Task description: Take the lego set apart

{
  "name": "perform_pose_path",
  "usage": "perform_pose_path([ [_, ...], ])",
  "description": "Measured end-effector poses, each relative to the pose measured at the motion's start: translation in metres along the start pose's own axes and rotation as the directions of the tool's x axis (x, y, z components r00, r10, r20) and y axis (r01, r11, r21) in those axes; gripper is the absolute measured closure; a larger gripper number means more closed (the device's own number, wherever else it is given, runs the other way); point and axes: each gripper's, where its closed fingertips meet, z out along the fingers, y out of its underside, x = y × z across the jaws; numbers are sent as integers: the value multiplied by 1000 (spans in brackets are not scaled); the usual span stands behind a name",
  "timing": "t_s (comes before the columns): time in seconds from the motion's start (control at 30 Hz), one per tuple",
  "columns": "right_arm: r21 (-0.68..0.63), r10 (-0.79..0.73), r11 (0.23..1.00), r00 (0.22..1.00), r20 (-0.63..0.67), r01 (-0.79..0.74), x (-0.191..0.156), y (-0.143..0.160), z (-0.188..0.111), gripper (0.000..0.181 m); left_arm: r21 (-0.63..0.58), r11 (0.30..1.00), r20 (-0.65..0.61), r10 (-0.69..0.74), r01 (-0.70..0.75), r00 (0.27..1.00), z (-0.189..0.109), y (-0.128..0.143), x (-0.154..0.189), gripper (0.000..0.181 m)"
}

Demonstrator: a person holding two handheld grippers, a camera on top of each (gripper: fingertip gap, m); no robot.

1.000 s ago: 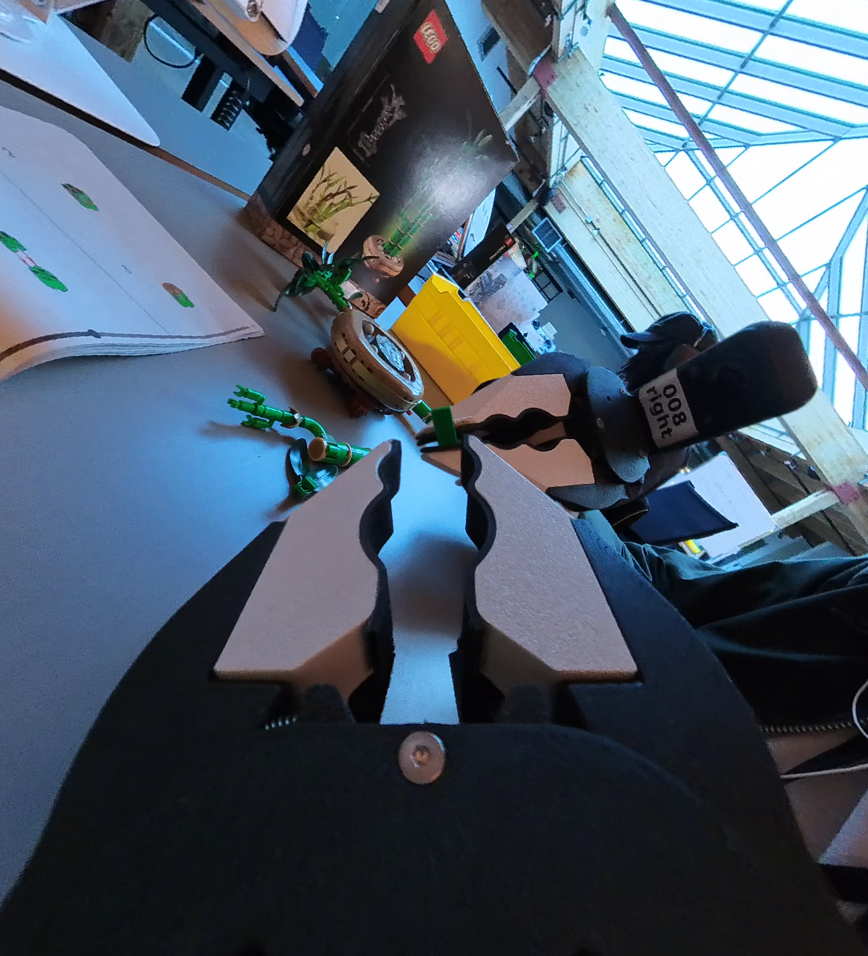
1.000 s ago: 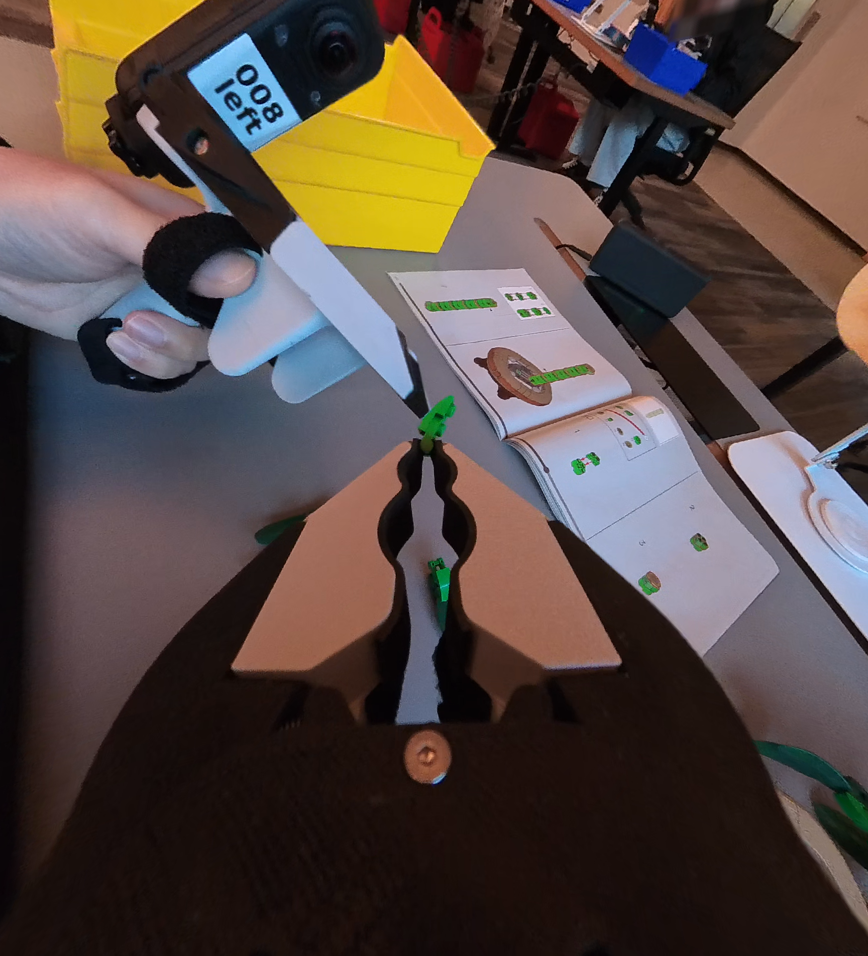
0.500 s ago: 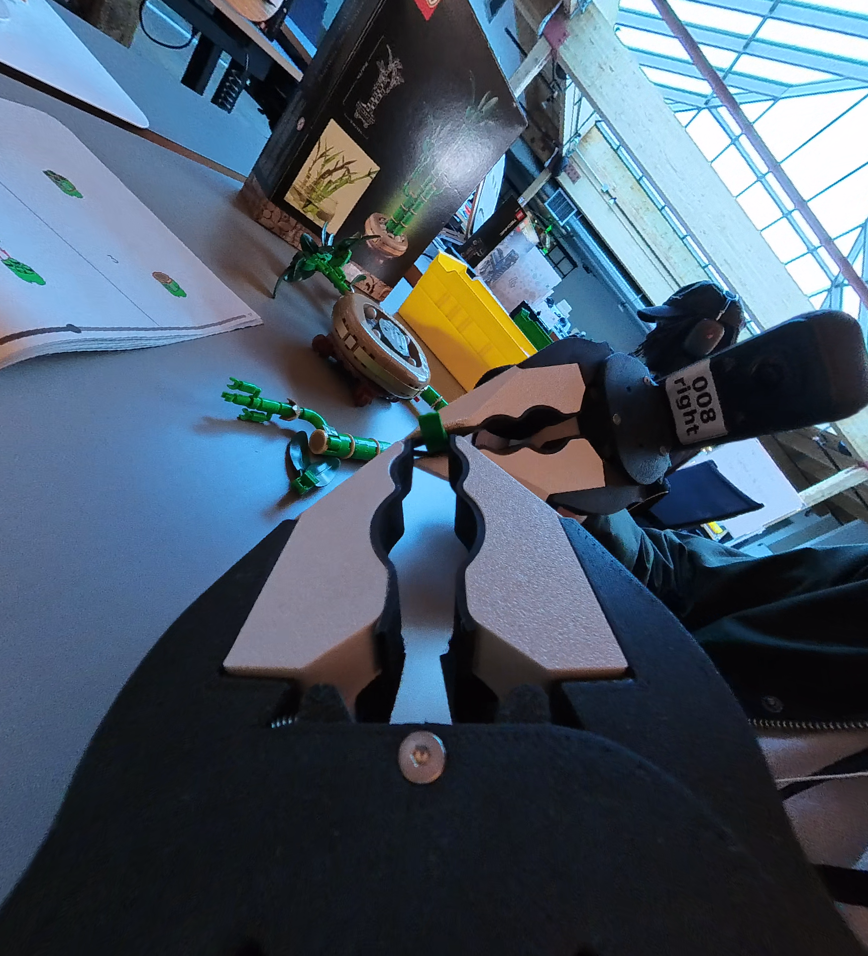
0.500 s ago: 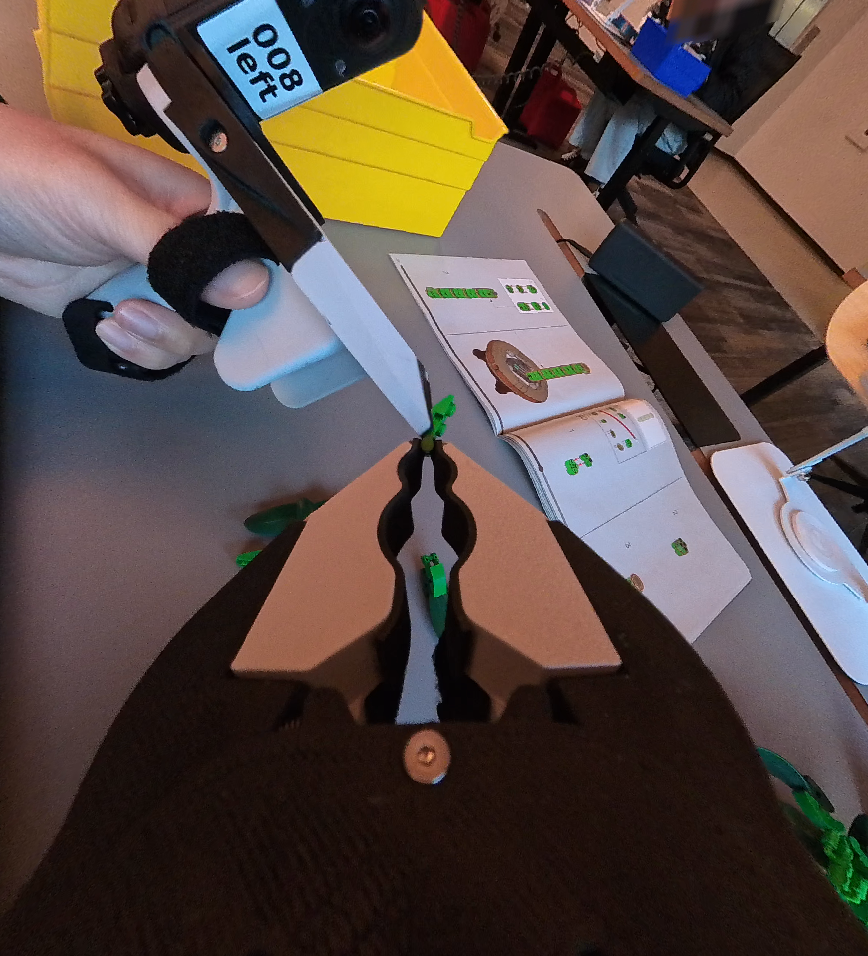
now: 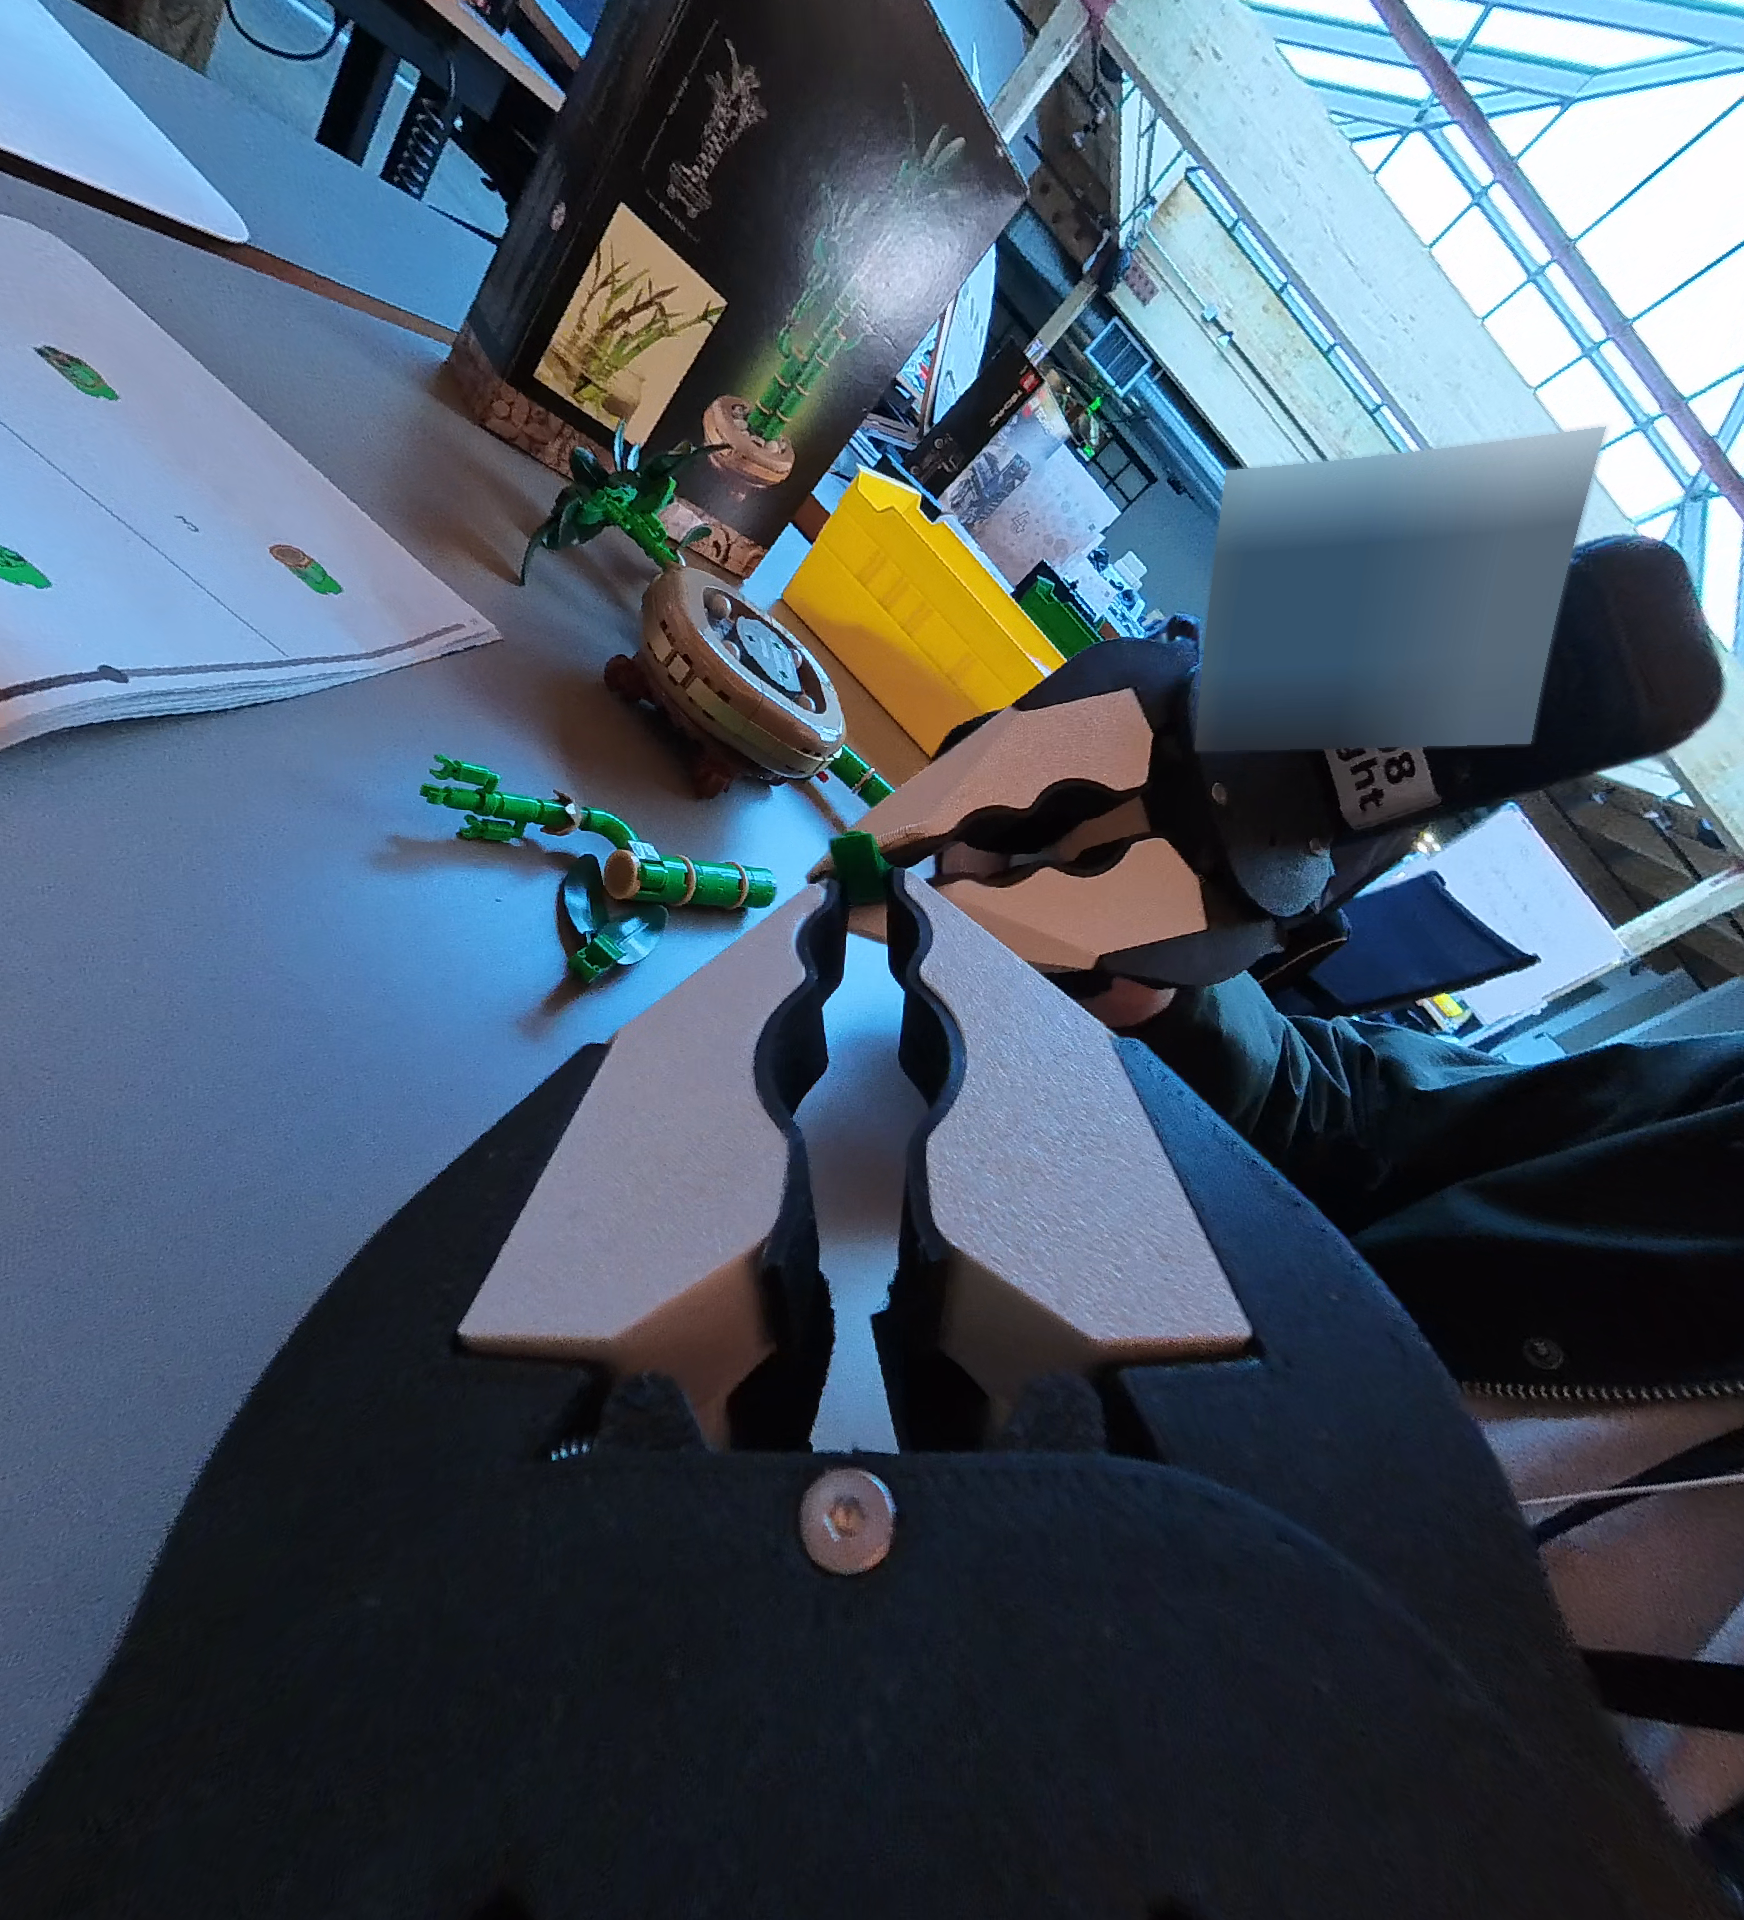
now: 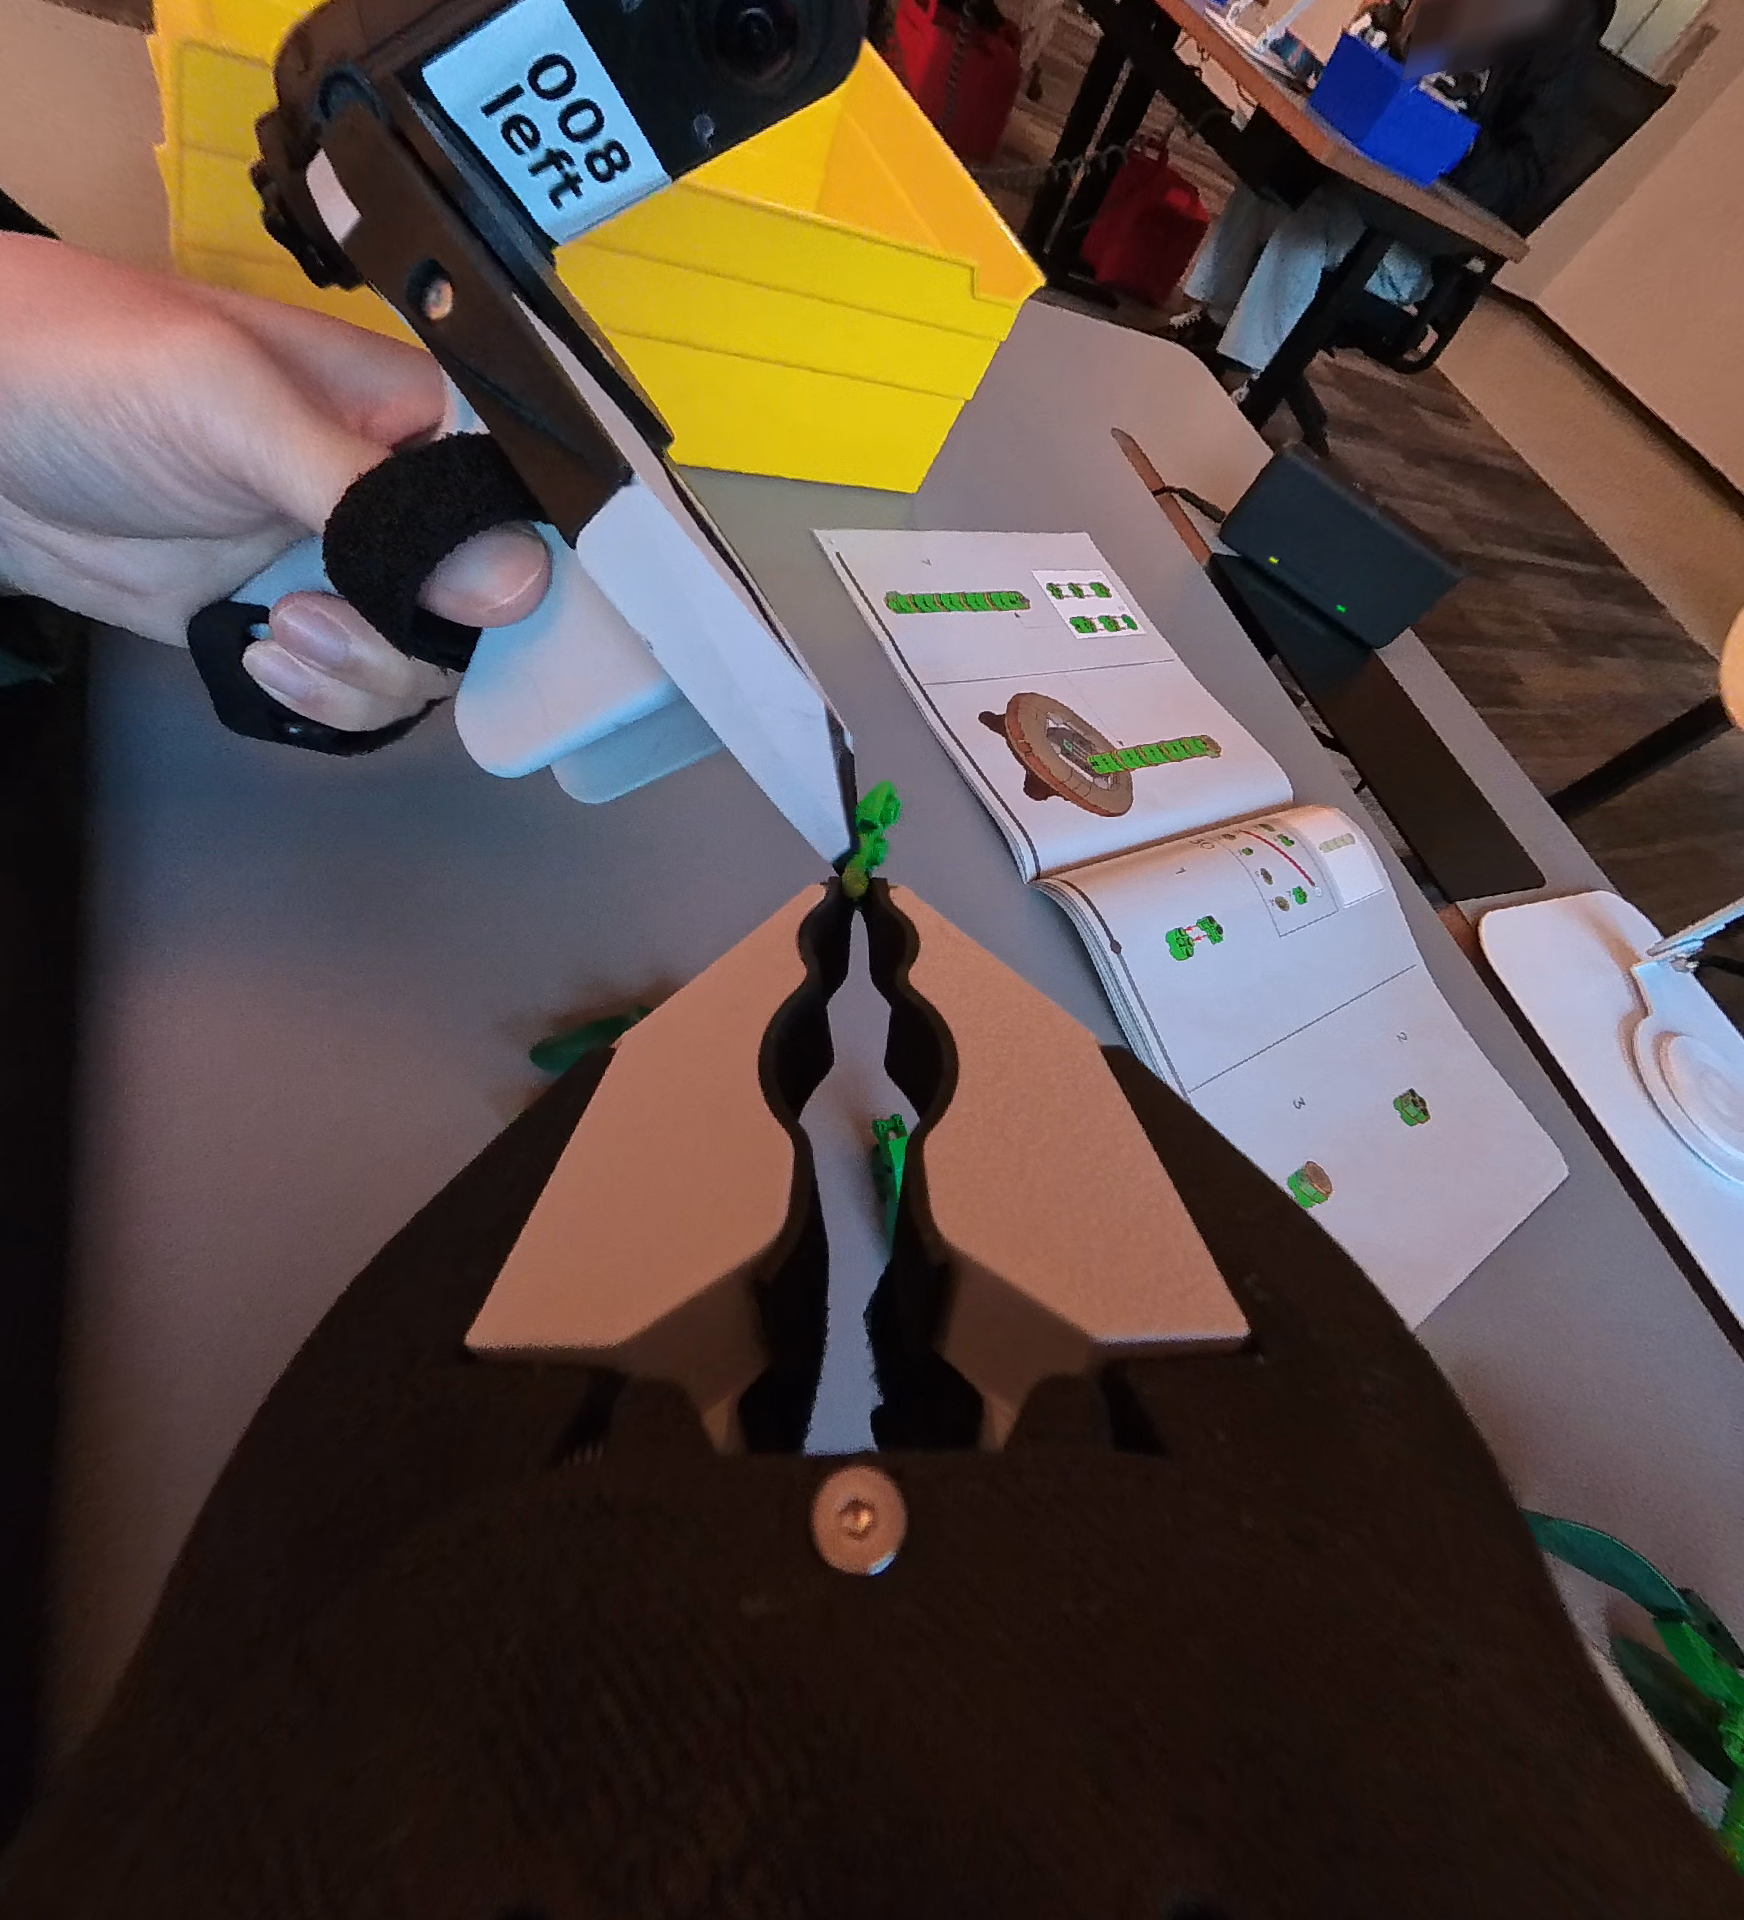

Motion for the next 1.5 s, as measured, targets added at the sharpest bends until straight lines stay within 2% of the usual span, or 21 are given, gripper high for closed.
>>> perform_pose_path([
  [0.27,18,-7,1000,1000,-26,8,3,-2,-4,180,7,1000,-9,2,-2,1000,0,-1,3,175],
  [0.33,-3,-21,1000,979,-203,20,41,7,-20,180,16,1000,48,6,-7,999,-11,-3,-7,175],
  [0.4,145,198,973,970,-143,-178,63,2,-42,180,113,993,13,-36,34,999,-31,-19,-8,176],
  [0.47,238,267,942,958,-100,-238,72,-6,-55,180,144,989,-45,-40,46,998,-38,-27,-3,175],
  [0.57,219,218,956,972,-91,-194,65,-6,-50,180,169,981,-107,119,-100,987,-32,-33,24,175],
  [0.7,191,224,959,972,-65,-209,59,-1,-43,179,263,904,-149,384,-338,911,-40,-41,67,176],
  [0.8,185,219,962,972,-80,-202,62,1,-44,179,332,869,-225,451,-368,864,-52,-43,94,175],
  [0.9,167,225,963,971,-77,-210,62,4,-43,179,351,873,-260,437,-337,861,-62,-44,105,175],
  [0.93,160,225,964,971,-75,-211,62,6,-42,179,324,882,-208,418,-341,884,-65,-47,100,175],
  [0.97,152,224,966,972,-74,-211,61,7,-41,179,273,888,-87,405,-369,910,-71,-51,85,175],
  [1.0,141,223,967,972,-69,-212,60,9,-39,179,196,895,86,391,-401,916,-84,-57,63,175],
  [1.03,128,225,968,972,-60,-216,58,11,-37,179,91,910,300,363,-405,882,-107,-63,31,175],
  [1.07,114,228,969,972,-49,-221,56,13,-35,179,-12,929,508,323,-369,798,-142,-69,0,175],
  [1.1,102,228,970,973,-41,-223,54,14,-33,179,-94,946,663,291,-309,690,-180,-71,-23,175],
  [1.17,80,210,975,977,-34,-207,49,16,-29,179,-173,969,852,238,-179,466,-254,-74,-53,175],
  [1.2,69,197,979,980,-33,-194,47,16,-27,179,-185,975,892,218,-119,395,-281,-74,-63,175],
  [1.3,33,149,988,988,-44,-148,43,19,-23,179,-226,965,925,171,131,340,-324,-49,-94,175],
  [1.43,-13,112,994,992,-52,-113,40,26,-18,179,-295,933,920,220,204,325,-343,-34,-127,174],
  [1.5,-26,109,994,992,-56,-111,40,29,-17,179,-326,919,914,247,223,322,-345,-28,-134,155],
])
